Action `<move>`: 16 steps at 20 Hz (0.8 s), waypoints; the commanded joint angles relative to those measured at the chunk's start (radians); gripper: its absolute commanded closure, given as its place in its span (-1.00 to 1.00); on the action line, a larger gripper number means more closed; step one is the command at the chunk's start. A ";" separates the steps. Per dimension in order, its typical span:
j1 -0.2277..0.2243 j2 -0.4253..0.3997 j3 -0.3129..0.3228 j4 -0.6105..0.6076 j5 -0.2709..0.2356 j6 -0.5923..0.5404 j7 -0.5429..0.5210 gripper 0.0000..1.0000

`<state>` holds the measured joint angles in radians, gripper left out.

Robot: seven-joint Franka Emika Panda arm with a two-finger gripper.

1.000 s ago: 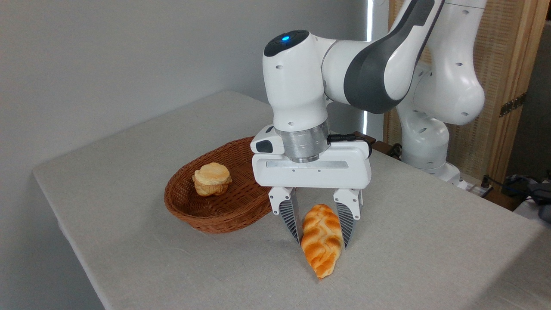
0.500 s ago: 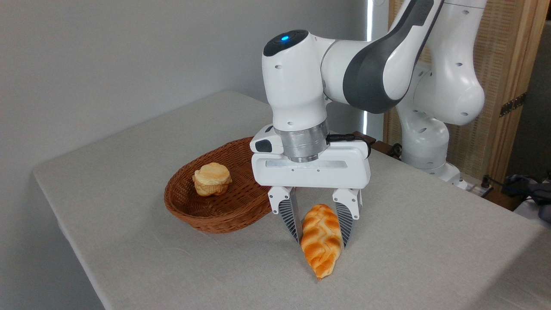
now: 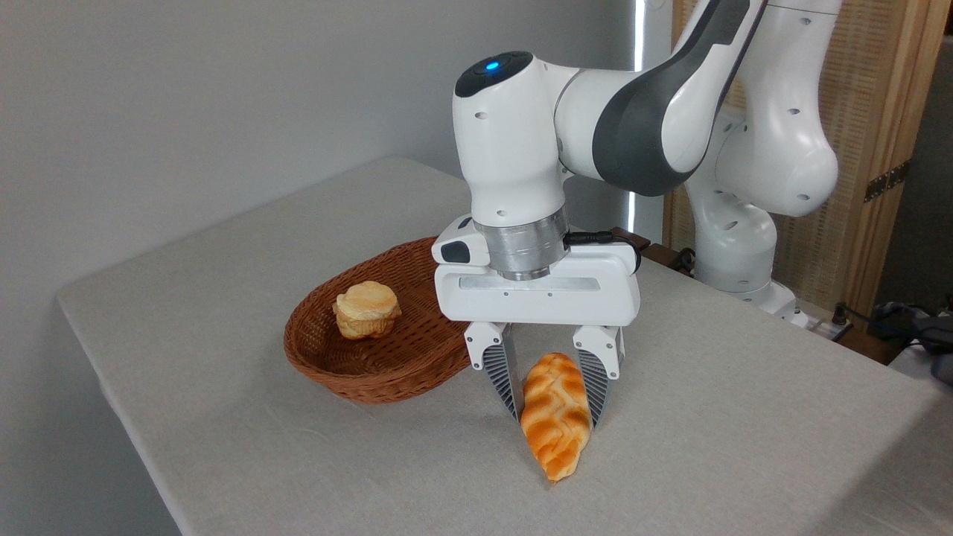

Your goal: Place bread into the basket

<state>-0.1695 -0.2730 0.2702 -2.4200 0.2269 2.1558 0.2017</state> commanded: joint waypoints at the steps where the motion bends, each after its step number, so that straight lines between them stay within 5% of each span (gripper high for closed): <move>1: -0.015 -0.009 0.006 -0.004 0.011 0.016 0.016 0.56; 3: -0.015 -0.009 0.006 -0.004 0.011 0.016 0.016 0.99; 16: -0.015 -0.015 0.001 0.018 0.008 0.015 0.016 1.00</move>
<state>-0.1784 -0.2753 0.2697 -2.4192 0.2269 2.1558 0.2038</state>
